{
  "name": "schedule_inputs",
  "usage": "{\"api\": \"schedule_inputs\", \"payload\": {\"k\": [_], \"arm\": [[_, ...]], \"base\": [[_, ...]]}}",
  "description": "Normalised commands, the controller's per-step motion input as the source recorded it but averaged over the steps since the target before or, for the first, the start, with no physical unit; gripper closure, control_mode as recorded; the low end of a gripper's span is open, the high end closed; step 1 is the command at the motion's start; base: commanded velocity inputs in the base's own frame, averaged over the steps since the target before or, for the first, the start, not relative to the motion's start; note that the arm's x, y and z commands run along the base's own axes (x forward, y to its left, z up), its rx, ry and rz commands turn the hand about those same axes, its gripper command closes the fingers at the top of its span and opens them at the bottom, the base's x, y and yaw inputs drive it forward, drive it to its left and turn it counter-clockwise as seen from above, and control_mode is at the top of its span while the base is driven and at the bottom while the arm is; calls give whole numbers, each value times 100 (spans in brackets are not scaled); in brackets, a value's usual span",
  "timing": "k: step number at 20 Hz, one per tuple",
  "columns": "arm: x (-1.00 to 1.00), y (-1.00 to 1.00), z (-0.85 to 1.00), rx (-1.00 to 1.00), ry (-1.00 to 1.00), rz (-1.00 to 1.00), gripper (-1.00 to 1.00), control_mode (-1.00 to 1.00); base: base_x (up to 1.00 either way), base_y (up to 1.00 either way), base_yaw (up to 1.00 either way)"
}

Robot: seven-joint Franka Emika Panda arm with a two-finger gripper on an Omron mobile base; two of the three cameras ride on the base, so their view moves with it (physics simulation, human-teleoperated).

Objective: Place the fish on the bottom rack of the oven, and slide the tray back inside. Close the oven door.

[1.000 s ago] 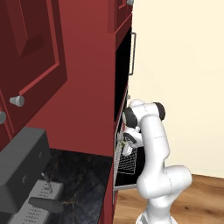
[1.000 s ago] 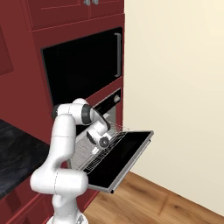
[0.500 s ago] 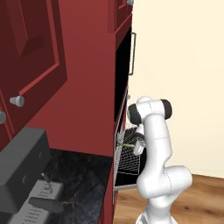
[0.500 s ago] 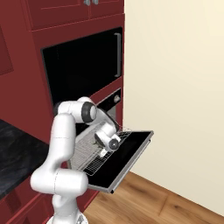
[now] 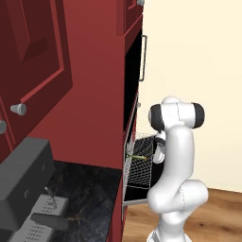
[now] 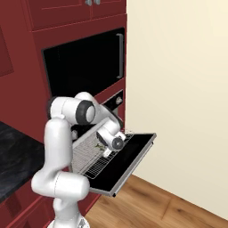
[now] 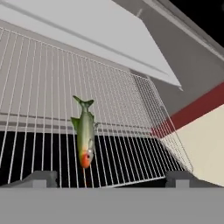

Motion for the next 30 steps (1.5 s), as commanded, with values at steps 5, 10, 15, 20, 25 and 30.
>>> {"api": "schedule_inputs", "payload": {"k": [5, 10, 15, 20, 25, 30], "arm": [[-23, -85, 57, -4, 27, 0, -100, -100], [-2, -50, 21, -3, 26, 1, -100, -100], [0, -16, -20, 0, 3, 14, -100, -100], [0, -27, -58, 6, -4, 21, -100, -100], [0, -9, -66, 8, -4, 22, -100, -100], [2, 2, -57, 5, -1, 20, -100, -100]], "base": [[0, 0, 0], [0, 0, 0], [0, 0, 0], [0, 0, 0], [0, 0, 0], [0, 0, 0]]}}
